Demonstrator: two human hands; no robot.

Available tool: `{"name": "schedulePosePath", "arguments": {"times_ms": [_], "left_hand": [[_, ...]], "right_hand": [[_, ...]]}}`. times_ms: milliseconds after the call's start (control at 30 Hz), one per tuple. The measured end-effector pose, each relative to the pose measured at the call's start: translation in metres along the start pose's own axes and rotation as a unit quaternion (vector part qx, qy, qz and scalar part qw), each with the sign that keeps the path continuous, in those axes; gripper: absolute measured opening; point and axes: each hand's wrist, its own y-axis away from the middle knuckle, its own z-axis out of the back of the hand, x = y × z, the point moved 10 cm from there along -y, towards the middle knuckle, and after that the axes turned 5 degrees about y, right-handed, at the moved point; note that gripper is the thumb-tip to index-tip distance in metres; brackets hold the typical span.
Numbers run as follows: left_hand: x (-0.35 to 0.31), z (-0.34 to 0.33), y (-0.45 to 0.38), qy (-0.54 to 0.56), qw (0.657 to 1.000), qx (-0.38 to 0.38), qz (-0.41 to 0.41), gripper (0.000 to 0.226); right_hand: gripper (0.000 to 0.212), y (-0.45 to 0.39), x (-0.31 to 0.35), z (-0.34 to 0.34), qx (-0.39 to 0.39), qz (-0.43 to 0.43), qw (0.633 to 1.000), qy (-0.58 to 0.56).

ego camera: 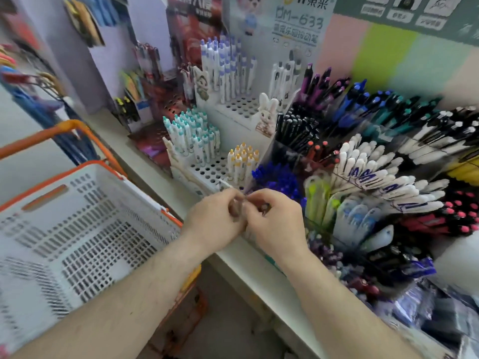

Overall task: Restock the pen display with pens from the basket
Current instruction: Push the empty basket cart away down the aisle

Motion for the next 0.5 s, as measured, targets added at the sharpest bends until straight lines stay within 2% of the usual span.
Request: {"name": "schedulePosePath", "arguments": {"times_ms": [100, 167, 300, 367, 500], "left_hand": [[0.04, 0.016, 0.011, -0.002, 0.999, 0.004, 0.039, 0.027], [0.071, 0.024, 0.019, 0.01, 0.998, 0.017, 0.062, 0.029], [0.139, 0.035, 0.043, 0.005, 0.993, 0.074, 0.092, 0.036], [0.171, 0.038, 0.06, 0.017, 0.987, 0.124, 0.103, 0.037], [0.208, 0.031, 0.102, 0.011, 0.958, 0.272, 0.09, 0.035]], "right_hand": [[0.01, 0.013, 0.011, -0.036, 0.035, -0.015, 0.999, 0.013], [0.011, 0.027, 0.018, -0.068, 0.089, -0.034, 0.995, 0.041], [0.016, 0.063, 0.035, -0.138, 0.17, -0.069, 0.978, 0.1], [0.019, 0.081, 0.049, -0.172, 0.195, -0.067, 0.965, 0.161], [0.028, 0.127, 0.064, -0.218, 0.276, -0.105, 0.914, 0.279]]}}
